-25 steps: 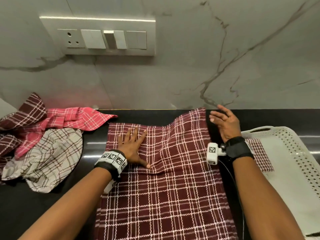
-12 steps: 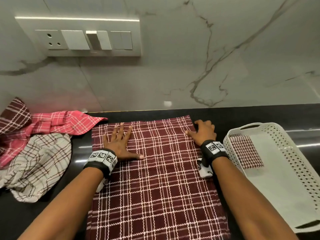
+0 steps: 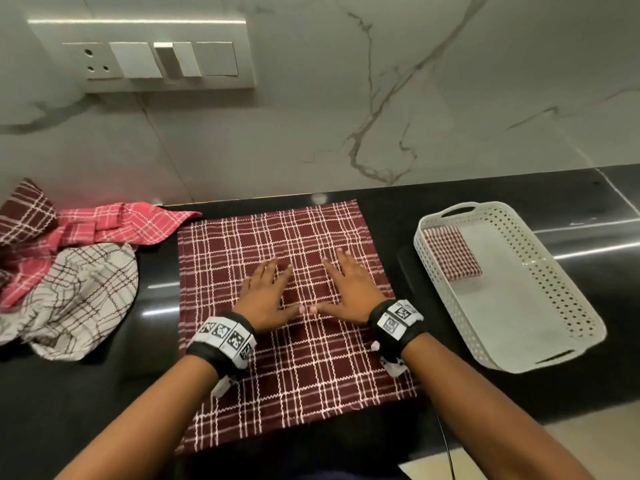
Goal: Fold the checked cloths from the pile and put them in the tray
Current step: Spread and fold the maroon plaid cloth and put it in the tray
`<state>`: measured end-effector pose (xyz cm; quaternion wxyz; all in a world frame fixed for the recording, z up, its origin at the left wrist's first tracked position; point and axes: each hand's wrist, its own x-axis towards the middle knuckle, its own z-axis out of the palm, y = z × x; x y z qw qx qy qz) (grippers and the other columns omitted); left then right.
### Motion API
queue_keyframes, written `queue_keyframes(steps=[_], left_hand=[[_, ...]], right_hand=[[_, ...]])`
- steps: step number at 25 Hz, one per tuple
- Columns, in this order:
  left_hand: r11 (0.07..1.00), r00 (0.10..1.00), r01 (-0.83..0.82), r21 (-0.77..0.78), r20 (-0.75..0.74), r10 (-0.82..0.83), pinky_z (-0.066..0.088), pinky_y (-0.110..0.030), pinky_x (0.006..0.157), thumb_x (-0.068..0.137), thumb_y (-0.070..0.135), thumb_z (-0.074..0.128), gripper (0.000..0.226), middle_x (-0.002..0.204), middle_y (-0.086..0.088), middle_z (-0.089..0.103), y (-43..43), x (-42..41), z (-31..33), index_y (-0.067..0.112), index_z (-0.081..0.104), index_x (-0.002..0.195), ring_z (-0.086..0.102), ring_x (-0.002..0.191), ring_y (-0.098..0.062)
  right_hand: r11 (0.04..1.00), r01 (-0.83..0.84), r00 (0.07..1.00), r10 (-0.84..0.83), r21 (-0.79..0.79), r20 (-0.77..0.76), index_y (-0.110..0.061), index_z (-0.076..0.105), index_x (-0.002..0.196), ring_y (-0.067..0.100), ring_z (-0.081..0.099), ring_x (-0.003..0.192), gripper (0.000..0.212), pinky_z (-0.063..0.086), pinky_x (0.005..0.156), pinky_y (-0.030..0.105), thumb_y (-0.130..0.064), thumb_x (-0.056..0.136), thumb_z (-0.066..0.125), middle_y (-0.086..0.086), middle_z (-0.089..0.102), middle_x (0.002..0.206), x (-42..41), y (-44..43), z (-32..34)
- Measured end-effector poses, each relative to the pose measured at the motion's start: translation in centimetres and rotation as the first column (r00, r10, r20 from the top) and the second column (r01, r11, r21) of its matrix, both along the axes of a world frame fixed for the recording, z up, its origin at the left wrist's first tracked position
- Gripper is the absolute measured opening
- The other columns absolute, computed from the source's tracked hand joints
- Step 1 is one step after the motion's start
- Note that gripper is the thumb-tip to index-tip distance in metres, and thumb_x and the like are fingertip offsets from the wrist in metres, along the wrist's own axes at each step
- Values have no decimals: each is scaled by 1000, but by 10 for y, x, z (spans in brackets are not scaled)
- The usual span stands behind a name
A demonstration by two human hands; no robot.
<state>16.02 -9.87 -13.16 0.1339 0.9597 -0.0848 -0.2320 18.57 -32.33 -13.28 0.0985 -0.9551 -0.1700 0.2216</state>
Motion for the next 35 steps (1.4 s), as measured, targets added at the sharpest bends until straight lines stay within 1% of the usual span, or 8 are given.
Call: queue_keyframes(steps=[4, 8, 10, 14, 18, 22, 27, 35], left_hand=[[992, 998, 58, -111, 21, -56, 15, -48, 121, 86, 62, 57, 74, 161, 1, 14, 7, -109, -2, 37, 27, 148, 12, 149, -28], [981, 988, 134, -138, 98, -122, 38, -32, 104, 84, 59, 60, 51, 129, 6, 49, 34, -175, -9, 31, 55, 126, 43, 119, -14], [986, 983, 137, -96, 135, -123, 43, -33, 96, 82, 64, 60, 53, 120, 5, 52, 37, -191, -16, 31, 58, 123, 47, 109, -15], [995, 969, 70, 64, 234, -84, 44, -38, 90, 76, 72, 57, 55, 111, 4, 51, 16, -193, -25, 30, 54, 112, 48, 102, -19], [985, 946, 22, 169, 315, -75, 44, -41, 76, 80, 34, 54, 25, 103, -2, 52, -2, -185, -29, 21, 50, 100, 50, 91, -24], [971, 966, -5, 238, 253, -57, 47, -39, 79, 74, 16, 62, 32, 107, -4, 51, 17, -160, -25, 15, 50, 104, 49, 96, -24], [984, 944, -157, -89, 279, 176, 51, -41, 87, 77, 5, 57, 31, 107, -3, 62, 57, -159, -21, 16, 60, 106, 57, 101, -25], [763, 898, -308, -568, 92, 431, 54, -20, 84, 91, 23, 68, 10, 93, 12, 75, 111, -217, -11, 25, 74, 99, 69, 88, -4]], right_hand=[[997, -78, 996, 77, -8, -53, -32, -9, 157, 33, -13, 152, 122, 1, 122, 57, -82, 70, 60, 12, -16, 165, -83, -11, -4], [952, -224, 971, 198, 209, 136, -25, 53, 136, 24, 35, 137, 72, 35, 114, 46, -55, 75, 77, 4, 43, 146, -140, -31, 3], [933, -269, 962, 247, 238, 118, -23, 64, 120, 18, 46, 120, 49, 44, 103, 39, -49, 80, 76, -1, 55, 128, -163, -27, 1], [939, -317, 947, 304, 137, 107, -14, 65, 117, 21, 50, 109, 40, 45, 94, 36, -44, 91, 64, 3, 57, 119, -175, 0, -5], [947, -321, 940, 314, 32, 132, -6, 57, 109, 27, 54, 102, 24, 48, 91, 40, -23, 93, 54, 10, 56, 109, -169, 22, -5], [970, -238, 970, 235, 49, 65, -6, 55, 112, 27, 54, 99, 26, 47, 87, 37, -11, 87, 58, 11, 55, 108, -156, 4, -2], [974, -100, 991, 80, 204, 108, -6, 67, 107, 28, 55, 95, 20, 45, 86, 38, -12, 89, 62, 12, 60, 99, -157, -35, -7], [938, -39, 973, -43, 344, 227, -10, 69, 93, 21, 59, 88, 10, 47, 82, 32, -6, 84, 72, 4, 66, 89, -187, -93, 3]])
